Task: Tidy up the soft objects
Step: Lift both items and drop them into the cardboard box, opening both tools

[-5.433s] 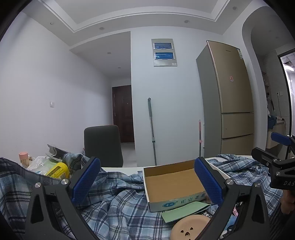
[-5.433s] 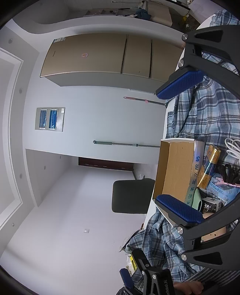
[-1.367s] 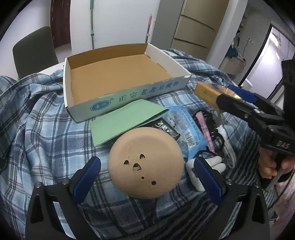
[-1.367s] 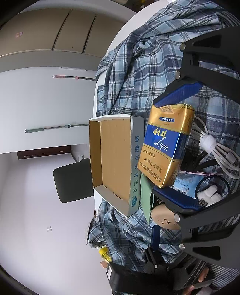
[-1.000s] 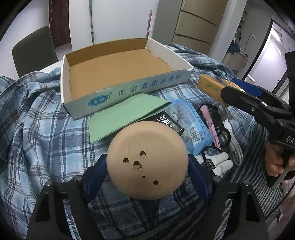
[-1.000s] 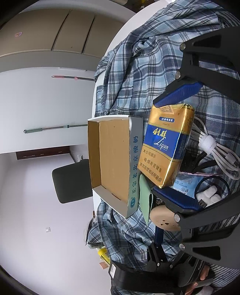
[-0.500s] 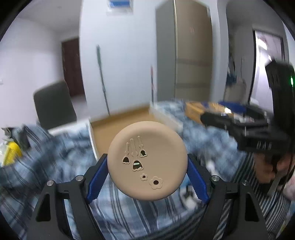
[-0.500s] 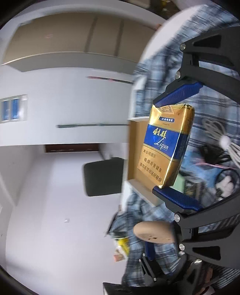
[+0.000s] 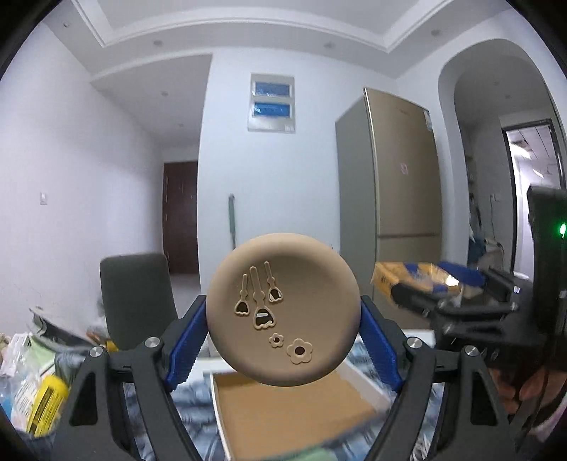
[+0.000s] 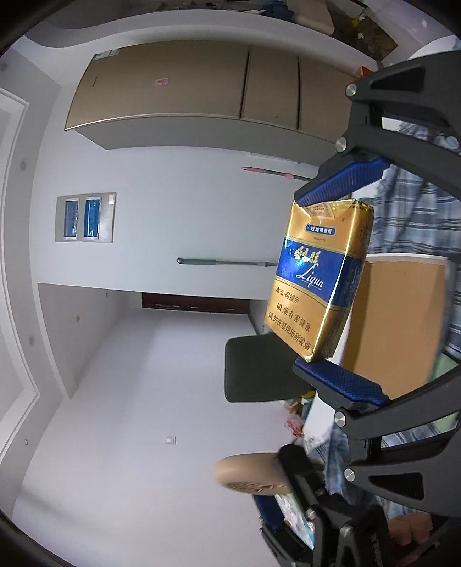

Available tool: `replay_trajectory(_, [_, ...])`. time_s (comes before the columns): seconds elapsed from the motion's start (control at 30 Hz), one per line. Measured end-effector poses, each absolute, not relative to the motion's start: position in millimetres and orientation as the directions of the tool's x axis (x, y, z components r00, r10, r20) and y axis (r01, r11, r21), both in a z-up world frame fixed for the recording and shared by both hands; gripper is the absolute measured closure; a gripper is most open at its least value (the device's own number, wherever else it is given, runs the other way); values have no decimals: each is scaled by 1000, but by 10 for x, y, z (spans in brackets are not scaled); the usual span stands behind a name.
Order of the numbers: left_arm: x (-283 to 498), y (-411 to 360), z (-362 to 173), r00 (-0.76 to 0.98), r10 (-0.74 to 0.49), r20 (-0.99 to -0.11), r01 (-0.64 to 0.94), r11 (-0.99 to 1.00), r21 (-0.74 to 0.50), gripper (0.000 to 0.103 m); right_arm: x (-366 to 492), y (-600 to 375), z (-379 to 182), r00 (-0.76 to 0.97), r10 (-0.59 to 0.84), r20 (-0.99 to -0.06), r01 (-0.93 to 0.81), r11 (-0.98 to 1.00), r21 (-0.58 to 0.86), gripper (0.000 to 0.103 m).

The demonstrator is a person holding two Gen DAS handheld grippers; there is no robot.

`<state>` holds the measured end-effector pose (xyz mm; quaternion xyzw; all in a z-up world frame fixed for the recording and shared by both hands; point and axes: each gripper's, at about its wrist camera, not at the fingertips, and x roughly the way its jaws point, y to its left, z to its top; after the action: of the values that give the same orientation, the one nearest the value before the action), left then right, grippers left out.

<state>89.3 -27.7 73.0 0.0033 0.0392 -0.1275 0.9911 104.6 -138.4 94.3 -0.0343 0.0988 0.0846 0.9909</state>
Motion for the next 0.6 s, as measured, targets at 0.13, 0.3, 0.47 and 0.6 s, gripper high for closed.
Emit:
replay_trajectory(0.13, [1108,-315,761,974,-218,-57,218,976,-8,20,1307,-1353,942,970,154,-187,-165,985,-50,18])
replay_trajectory(0.3, [1394,-201,631,973,-211,-93,205,976,-70,20,1568,-1347,785,966,147,-212,-158,987,-37,18])
replay_trajectory(0.47, [1671,-74,362,967,-189,-172,175,980,-96,20,1750,-1380,532,954,145,-263,-157,987,-28,18])
replay_trajectory(0.6, [1867,-6,171,953,-179,-243,158,982,-105,20,1908,-1386,327,928,147,-341,-159,987,-7,18])
